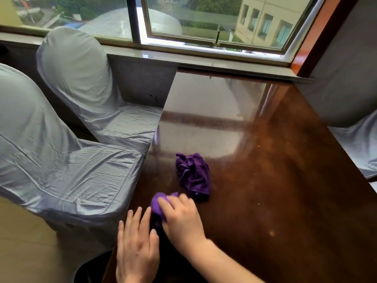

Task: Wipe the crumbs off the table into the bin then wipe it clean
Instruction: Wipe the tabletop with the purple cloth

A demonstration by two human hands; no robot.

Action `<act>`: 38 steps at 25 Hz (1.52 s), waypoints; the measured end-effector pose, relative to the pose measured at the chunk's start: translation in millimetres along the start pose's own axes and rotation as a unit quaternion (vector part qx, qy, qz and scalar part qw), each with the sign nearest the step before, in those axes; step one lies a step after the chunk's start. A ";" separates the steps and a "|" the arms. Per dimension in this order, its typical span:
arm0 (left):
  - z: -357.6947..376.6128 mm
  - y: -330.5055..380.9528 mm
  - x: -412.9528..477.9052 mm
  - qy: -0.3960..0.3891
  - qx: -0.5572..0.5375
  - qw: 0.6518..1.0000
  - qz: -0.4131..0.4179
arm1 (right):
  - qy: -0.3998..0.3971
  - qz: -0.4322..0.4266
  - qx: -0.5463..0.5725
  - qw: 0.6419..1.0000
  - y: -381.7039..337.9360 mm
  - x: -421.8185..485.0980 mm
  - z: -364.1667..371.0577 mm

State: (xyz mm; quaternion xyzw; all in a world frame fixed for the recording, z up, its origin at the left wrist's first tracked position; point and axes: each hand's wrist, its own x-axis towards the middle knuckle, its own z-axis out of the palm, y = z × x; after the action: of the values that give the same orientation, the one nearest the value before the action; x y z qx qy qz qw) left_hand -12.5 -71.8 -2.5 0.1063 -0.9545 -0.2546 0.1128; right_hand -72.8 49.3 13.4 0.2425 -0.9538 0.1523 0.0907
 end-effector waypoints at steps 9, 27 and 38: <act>6.1 4.2 -3.3 -0.088 0.106 0.990 0.012 | 0.055 0.298 -0.125 0.945 182.1 -24.1 -63.7; 3.3 13.7 -9.8 -0.162 0.194 0.962 0.103 | 0.121 0.302 0.000 0.946 216.7 -67.1 -66.7; 12.8 8.3 2.0 -0.110 0.158 0.978 0.082 | 0.015 0.138 0.016 0.990 184.1 121.6 -1.5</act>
State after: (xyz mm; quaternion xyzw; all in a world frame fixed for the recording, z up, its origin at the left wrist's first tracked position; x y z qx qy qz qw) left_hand -19.1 -59.4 -8.7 0.0155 -0.9947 -0.1009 0.0092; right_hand -268.2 150.9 -0.5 0.1073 -0.9741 0.1824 0.0792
